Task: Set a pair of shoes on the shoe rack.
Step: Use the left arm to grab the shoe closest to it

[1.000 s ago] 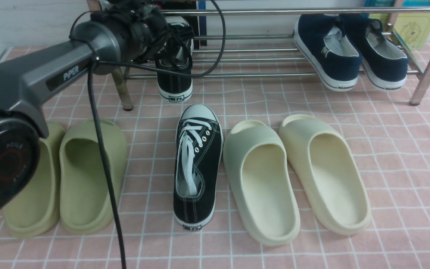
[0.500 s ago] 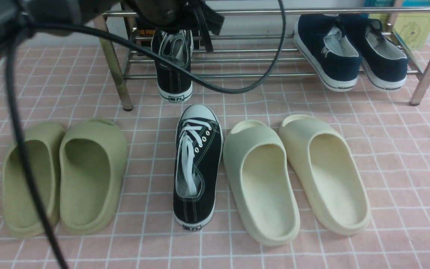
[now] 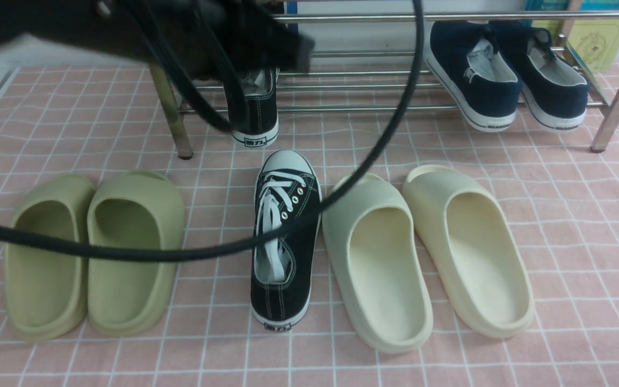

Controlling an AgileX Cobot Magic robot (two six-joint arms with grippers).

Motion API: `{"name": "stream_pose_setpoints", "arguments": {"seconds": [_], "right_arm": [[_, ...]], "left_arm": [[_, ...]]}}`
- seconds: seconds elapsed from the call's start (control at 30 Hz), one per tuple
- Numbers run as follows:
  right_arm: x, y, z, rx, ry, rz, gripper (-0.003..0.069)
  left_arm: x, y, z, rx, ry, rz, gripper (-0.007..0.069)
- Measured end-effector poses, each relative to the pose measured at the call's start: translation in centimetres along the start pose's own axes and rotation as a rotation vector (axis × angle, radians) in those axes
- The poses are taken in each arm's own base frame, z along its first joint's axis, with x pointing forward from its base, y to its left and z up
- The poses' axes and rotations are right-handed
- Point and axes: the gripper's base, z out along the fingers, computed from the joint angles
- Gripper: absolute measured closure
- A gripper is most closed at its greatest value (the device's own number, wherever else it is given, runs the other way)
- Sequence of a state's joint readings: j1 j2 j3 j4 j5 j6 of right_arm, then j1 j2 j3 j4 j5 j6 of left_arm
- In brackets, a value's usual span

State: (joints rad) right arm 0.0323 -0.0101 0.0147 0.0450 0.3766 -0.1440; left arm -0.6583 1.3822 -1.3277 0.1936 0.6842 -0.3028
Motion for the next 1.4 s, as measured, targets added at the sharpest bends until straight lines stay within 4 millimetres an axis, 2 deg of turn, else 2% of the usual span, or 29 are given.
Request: {"name": "stream_pose_setpoints", "arguments": {"seconds": [0.07, 0.13, 0.17, 0.3, 0.33, 0.37, 0.43, 0.47, 0.73, 0.83, 1.07, 1.3, 1.4], "right_arm": [[0.0, 0.0, 0.0, 0.000, 0.000, 0.000, 0.0421], [0.0, 0.0, 0.0, 0.000, 0.000, 0.000, 0.0421], [0.0, 0.0, 0.0, 0.000, 0.000, 0.000, 0.0421], [0.0, 0.0, 0.0, 0.000, 0.000, 0.000, 0.0421], [0.0, 0.0, 0.0, 0.000, 0.000, 0.000, 0.0421], [0.0, 0.0, 0.0, 0.000, 0.000, 0.000, 0.0421], [0.0, 0.0, 0.0, 0.000, 0.000, 0.000, 0.0421], [0.0, 0.0, 0.0, 0.000, 0.000, 0.000, 0.0421], [0.0, 0.0, 0.0, 0.000, 0.000, 0.000, 0.0421], [0.0, 0.0, 0.0, 0.000, 0.000, 0.000, 0.0421], [0.0, 0.0, 0.0, 0.000, 0.000, 0.000, 0.0421], [0.0, 0.0, 0.0, 0.000, 0.000, 0.000, 0.0421], [0.0, 0.0, 0.0, 0.000, 0.000, 0.000, 0.0421]], "left_arm": [[2.4, -0.1, 3.2, -0.018, 0.113, -0.077, 0.0576], [4.4, -0.1, 5.8, -0.044, 0.212, -0.122, 0.0519], [5.2, -0.1, 7.2, -0.057, 0.261, -0.127, 0.0467], [7.1, -0.2, 10.7, -0.095, 0.387, -0.127, 0.0251], [7.2, -0.2, 10.8, -0.097, 0.393, -0.126, 0.0242], [7.5, -0.3, 11.7, -0.110, 0.430, -0.123, 0.0187], [7.7, -0.3, 12.2, -0.120, 0.454, -0.122, 0.0154], [7.8, -0.3, 13.1, -0.127, 0.473, -0.119, 0.0110], [8.3, -0.4, 15.2, -0.140, 0.498, -0.121, 0.0083], [8.4, 0.3, 15.5, -0.157, 0.514, -0.136, 0.0083], [8.5, 1.9, 15.5, -0.181, 0.543, -0.198, 0.0092], [8.5, 1.6, 15.2, -0.152, 0.588, -0.204, 0.0127], [7.6, 1.7, 14.4, -0.178, 0.635, -0.190, 0.0139]]}}
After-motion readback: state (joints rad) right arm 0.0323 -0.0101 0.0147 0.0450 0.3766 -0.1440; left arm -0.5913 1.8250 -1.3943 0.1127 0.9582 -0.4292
